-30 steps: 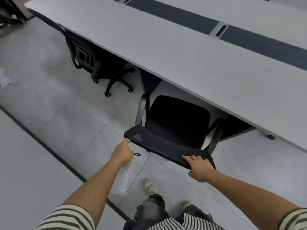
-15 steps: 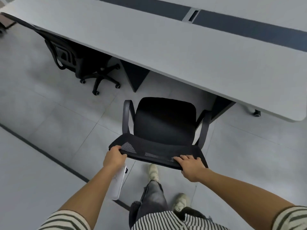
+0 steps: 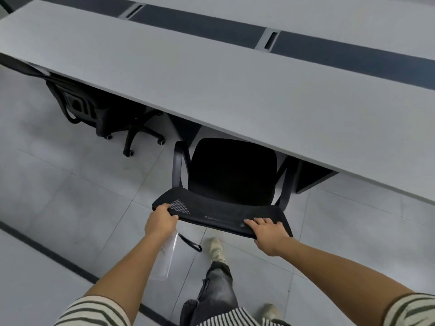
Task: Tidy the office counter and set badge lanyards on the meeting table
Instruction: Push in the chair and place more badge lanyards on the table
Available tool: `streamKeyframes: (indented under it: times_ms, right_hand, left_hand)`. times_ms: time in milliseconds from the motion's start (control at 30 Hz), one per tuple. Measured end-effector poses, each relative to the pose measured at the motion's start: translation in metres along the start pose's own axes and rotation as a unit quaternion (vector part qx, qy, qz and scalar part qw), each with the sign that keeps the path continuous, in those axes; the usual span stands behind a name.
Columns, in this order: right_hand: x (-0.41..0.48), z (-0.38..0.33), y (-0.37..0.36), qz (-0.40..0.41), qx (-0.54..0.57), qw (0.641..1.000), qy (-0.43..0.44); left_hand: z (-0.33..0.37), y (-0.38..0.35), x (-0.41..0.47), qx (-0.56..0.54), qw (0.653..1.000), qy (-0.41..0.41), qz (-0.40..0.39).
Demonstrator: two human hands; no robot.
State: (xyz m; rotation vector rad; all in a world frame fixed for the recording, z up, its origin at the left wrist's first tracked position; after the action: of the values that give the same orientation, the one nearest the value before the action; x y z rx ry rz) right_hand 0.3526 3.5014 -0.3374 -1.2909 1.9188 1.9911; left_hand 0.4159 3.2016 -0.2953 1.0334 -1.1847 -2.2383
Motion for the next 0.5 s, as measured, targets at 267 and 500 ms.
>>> streamKeyframes:
  times_ms: [267,500]
  right_hand:
    - [0.094,-0.001,0.074,0.01,0.032,0.998,-0.045]
    - [0.152,-0.003,0.119,-0.007,0.045,0.997,-0.059]
  left_hand:
    - [0.058,0.037,0.116,0.039,0.998,-0.047,-0.003]
    - [0.095,0.055,0.195,0.045,0.997,-0.069,-0.003]
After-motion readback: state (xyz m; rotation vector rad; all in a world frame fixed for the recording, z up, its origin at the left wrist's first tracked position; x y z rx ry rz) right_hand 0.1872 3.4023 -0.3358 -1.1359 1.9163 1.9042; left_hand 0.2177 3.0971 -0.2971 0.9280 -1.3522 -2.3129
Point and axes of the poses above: each hand's wrist, its own x-axis towards the middle knuckle, its own y-axis out of the back of the hand, z = x × y, the point moved 5 cm from there along x, towards the middle knuckle, and after that the axes turned 7 degrees about z, right-handed, at the moved point
